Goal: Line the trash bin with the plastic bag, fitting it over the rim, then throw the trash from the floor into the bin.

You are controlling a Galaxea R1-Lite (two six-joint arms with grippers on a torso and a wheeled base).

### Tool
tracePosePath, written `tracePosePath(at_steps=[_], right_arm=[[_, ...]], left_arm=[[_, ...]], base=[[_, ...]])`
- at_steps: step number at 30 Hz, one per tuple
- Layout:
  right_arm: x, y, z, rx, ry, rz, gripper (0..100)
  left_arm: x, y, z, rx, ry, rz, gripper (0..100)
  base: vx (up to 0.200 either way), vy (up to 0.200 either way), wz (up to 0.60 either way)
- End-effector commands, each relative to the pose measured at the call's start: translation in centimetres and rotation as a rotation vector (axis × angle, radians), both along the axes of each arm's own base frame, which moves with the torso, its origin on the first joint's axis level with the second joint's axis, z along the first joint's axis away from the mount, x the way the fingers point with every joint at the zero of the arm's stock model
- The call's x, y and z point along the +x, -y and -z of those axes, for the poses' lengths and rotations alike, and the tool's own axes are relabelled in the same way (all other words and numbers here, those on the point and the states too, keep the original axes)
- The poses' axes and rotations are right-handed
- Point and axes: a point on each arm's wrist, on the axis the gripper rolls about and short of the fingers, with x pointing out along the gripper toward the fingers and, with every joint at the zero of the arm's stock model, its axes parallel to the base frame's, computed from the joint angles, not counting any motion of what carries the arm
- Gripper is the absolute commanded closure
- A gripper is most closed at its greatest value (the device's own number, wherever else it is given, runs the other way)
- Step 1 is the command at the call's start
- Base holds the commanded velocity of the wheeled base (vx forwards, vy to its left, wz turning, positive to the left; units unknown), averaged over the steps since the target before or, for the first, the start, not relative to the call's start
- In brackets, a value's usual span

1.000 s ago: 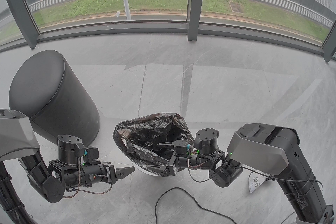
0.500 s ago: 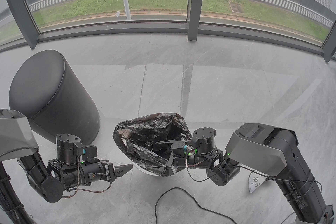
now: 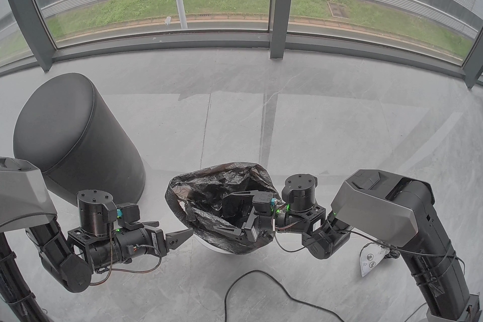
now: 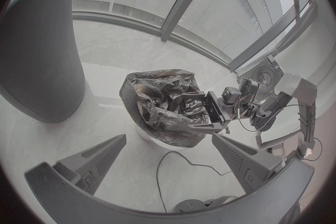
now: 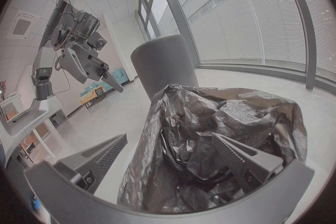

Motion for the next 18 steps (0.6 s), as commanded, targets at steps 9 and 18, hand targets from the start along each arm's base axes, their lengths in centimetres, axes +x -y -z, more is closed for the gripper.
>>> tracePosePath(at_steps=[9,18], right_arm=[[-0.7,-0.1,-0.1,-0.017,0.009,-0.017,0],[-0.9,1.5,-0.9,-0.035,-0.002,0.007,0]], left_arm=[[1.0,0.7,1.4,-0.016,0.094,0.005,0],[0.5,0.9,2.5,-0.017,0.095,0.017,0]], base=[[0.000,0.089,0.00],[0.000,0.000,0.00]])
